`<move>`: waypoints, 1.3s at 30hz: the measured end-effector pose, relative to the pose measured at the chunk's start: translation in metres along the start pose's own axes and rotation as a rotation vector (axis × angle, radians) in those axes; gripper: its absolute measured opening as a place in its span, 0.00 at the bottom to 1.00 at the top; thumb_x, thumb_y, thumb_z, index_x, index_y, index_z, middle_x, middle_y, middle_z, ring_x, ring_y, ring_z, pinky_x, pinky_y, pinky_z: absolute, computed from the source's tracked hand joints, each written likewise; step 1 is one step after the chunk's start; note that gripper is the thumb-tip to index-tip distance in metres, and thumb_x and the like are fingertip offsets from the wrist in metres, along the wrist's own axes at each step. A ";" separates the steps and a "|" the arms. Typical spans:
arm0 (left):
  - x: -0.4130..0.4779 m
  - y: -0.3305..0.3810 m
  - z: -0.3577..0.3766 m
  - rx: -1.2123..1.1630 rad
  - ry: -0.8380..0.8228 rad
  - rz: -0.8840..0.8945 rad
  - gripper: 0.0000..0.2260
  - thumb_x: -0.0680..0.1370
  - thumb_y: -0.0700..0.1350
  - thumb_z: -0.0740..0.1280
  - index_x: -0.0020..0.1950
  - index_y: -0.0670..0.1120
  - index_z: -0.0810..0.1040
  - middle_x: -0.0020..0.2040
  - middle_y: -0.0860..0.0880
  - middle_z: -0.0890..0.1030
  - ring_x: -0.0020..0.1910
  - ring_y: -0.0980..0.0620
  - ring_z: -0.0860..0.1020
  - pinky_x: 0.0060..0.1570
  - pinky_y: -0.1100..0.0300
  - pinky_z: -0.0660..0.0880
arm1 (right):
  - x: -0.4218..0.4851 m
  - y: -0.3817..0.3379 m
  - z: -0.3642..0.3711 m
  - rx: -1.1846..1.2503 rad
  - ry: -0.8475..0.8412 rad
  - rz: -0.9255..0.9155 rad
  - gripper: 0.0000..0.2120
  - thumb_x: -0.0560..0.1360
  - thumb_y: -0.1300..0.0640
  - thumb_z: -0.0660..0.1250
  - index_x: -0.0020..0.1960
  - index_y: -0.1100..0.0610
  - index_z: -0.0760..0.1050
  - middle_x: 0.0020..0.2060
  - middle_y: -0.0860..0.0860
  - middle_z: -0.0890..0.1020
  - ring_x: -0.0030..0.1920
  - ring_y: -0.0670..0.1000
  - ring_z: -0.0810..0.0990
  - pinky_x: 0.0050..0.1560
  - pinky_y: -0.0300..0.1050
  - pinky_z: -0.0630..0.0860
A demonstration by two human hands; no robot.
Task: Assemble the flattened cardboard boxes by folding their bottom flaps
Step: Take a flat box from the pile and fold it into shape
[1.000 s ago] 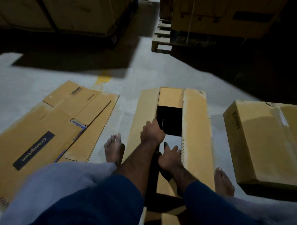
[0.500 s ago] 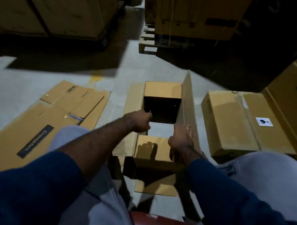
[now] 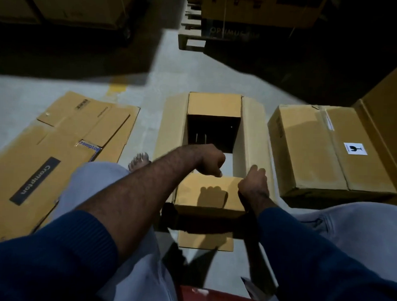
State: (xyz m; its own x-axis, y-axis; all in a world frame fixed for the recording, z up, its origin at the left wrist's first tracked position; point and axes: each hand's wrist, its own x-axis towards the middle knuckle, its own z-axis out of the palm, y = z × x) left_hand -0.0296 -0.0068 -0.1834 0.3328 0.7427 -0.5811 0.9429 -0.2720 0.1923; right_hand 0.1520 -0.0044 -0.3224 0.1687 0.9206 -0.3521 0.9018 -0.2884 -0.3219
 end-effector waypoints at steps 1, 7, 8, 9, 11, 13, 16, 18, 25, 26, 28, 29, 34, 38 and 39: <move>0.003 0.000 -0.003 -0.008 0.016 0.006 0.17 0.83 0.54 0.65 0.65 0.44 0.77 0.59 0.45 0.81 0.55 0.47 0.79 0.54 0.51 0.78 | 0.004 0.002 0.001 -0.006 0.000 0.009 0.14 0.77 0.59 0.69 0.61 0.56 0.71 0.59 0.56 0.75 0.55 0.57 0.78 0.54 0.52 0.80; 0.010 0.004 -0.007 -0.019 0.028 0.017 0.17 0.84 0.54 0.64 0.66 0.43 0.76 0.60 0.45 0.80 0.56 0.48 0.79 0.48 0.56 0.74 | 0.012 0.011 0.001 -0.239 0.004 -0.003 0.14 0.80 0.41 0.61 0.46 0.52 0.70 0.36 0.49 0.72 0.36 0.52 0.74 0.40 0.48 0.74; 0.010 0.004 -0.006 -0.008 0.016 0.018 0.18 0.84 0.54 0.64 0.67 0.43 0.76 0.61 0.45 0.80 0.56 0.48 0.79 0.47 0.56 0.73 | 0.014 0.009 -0.001 -0.273 0.000 -0.029 0.15 0.81 0.42 0.60 0.46 0.53 0.71 0.35 0.49 0.72 0.34 0.51 0.73 0.38 0.47 0.73; 0.010 0.003 -0.006 -0.002 0.010 0.016 0.17 0.84 0.53 0.64 0.67 0.43 0.76 0.61 0.45 0.80 0.56 0.48 0.79 0.46 0.57 0.72 | 0.017 0.007 -0.002 -0.313 -0.014 -0.052 0.15 0.81 0.43 0.60 0.46 0.54 0.74 0.35 0.50 0.73 0.33 0.50 0.73 0.38 0.46 0.74; 0.009 0.001 -0.005 -0.003 0.012 0.012 0.17 0.84 0.53 0.64 0.67 0.43 0.76 0.60 0.45 0.80 0.54 0.49 0.78 0.45 0.57 0.71 | 0.021 0.001 -0.002 -0.383 -0.066 -0.054 0.14 0.82 0.46 0.61 0.48 0.57 0.77 0.35 0.51 0.76 0.33 0.51 0.76 0.38 0.46 0.76; 0.008 0.000 -0.006 -0.011 0.017 0.006 0.17 0.84 0.53 0.64 0.67 0.43 0.76 0.59 0.45 0.80 0.51 0.50 0.77 0.43 0.59 0.69 | 0.023 -0.005 -0.003 -0.398 -0.113 -0.025 0.11 0.81 0.50 0.64 0.48 0.58 0.77 0.37 0.53 0.78 0.34 0.52 0.77 0.38 0.47 0.76; 0.009 0.000 -0.006 -0.007 0.014 0.002 0.17 0.84 0.53 0.63 0.66 0.43 0.76 0.59 0.45 0.80 0.50 0.51 0.76 0.41 0.59 0.68 | 0.022 -0.007 -0.006 -0.379 -0.140 -0.027 0.09 0.79 0.53 0.67 0.46 0.58 0.74 0.37 0.52 0.76 0.34 0.52 0.75 0.38 0.48 0.74; 0.009 0.000 -0.007 -0.007 0.002 -0.005 0.17 0.84 0.53 0.63 0.66 0.43 0.76 0.59 0.45 0.80 0.50 0.51 0.76 0.39 0.60 0.68 | 0.023 -0.004 -0.005 -0.359 -0.122 -0.047 0.11 0.81 0.50 0.65 0.47 0.57 0.75 0.37 0.52 0.75 0.36 0.52 0.76 0.40 0.49 0.76; 0.013 -0.004 -0.008 -0.007 -0.026 -0.011 0.18 0.84 0.54 0.63 0.66 0.43 0.77 0.61 0.45 0.80 0.55 0.50 0.78 0.45 0.58 0.71 | 0.021 0.017 0.010 -0.245 -0.066 -0.038 0.18 0.81 0.37 0.56 0.48 0.51 0.71 0.40 0.50 0.77 0.40 0.53 0.79 0.46 0.52 0.80; 0.014 -0.004 -0.008 -0.003 -0.028 -0.008 0.18 0.84 0.54 0.63 0.65 0.43 0.78 0.60 0.45 0.80 0.56 0.49 0.79 0.46 0.58 0.71 | 0.018 0.023 0.016 -0.232 -0.033 -0.017 0.19 0.79 0.34 0.53 0.47 0.49 0.69 0.39 0.49 0.76 0.39 0.53 0.79 0.45 0.54 0.80; 0.015 -0.005 -0.008 0.002 -0.034 -0.008 0.18 0.84 0.55 0.63 0.65 0.43 0.78 0.60 0.45 0.80 0.57 0.47 0.79 0.47 0.57 0.72 | 0.012 0.036 0.034 -0.241 0.025 0.036 0.23 0.75 0.30 0.48 0.46 0.47 0.69 0.38 0.48 0.76 0.38 0.54 0.79 0.44 0.56 0.80; 0.016 -0.005 -0.008 0.003 -0.038 -0.010 0.18 0.83 0.55 0.63 0.65 0.43 0.77 0.61 0.45 0.80 0.58 0.47 0.79 0.47 0.57 0.73 | 0.008 0.041 0.041 -0.253 0.055 0.060 0.27 0.73 0.29 0.46 0.48 0.49 0.71 0.40 0.50 0.78 0.40 0.55 0.80 0.45 0.57 0.80; 0.015 -0.004 -0.004 -0.009 -0.051 -0.018 0.18 0.83 0.54 0.64 0.67 0.44 0.76 0.62 0.46 0.79 0.58 0.48 0.78 0.53 0.56 0.75 | -0.028 0.042 0.037 -0.281 0.052 0.071 0.36 0.80 0.32 0.52 0.70 0.59 0.75 0.75 0.56 0.71 0.73 0.60 0.70 0.70 0.62 0.69; 0.014 -0.005 -0.004 0.001 -0.064 -0.015 0.18 0.83 0.54 0.64 0.68 0.44 0.76 0.62 0.46 0.79 0.59 0.48 0.77 0.54 0.55 0.74 | -0.025 0.041 0.033 -0.378 -0.012 0.045 0.33 0.82 0.35 0.50 0.70 0.58 0.76 0.77 0.56 0.68 0.75 0.60 0.68 0.71 0.61 0.68; 0.013 -0.005 -0.004 0.003 -0.063 -0.013 0.18 0.83 0.54 0.64 0.68 0.44 0.76 0.62 0.46 0.79 0.59 0.49 0.77 0.54 0.55 0.74 | -0.021 0.042 0.037 -0.405 -0.015 0.029 0.33 0.82 0.35 0.49 0.67 0.57 0.78 0.77 0.57 0.68 0.74 0.60 0.69 0.71 0.61 0.69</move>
State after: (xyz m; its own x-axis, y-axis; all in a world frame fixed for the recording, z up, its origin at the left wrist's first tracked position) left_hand -0.0301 0.0067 -0.1891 0.3186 0.7064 -0.6321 0.9471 -0.2640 0.1823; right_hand 0.1716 -0.0453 -0.3606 0.1938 0.9088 -0.3695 0.9809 -0.1850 0.0596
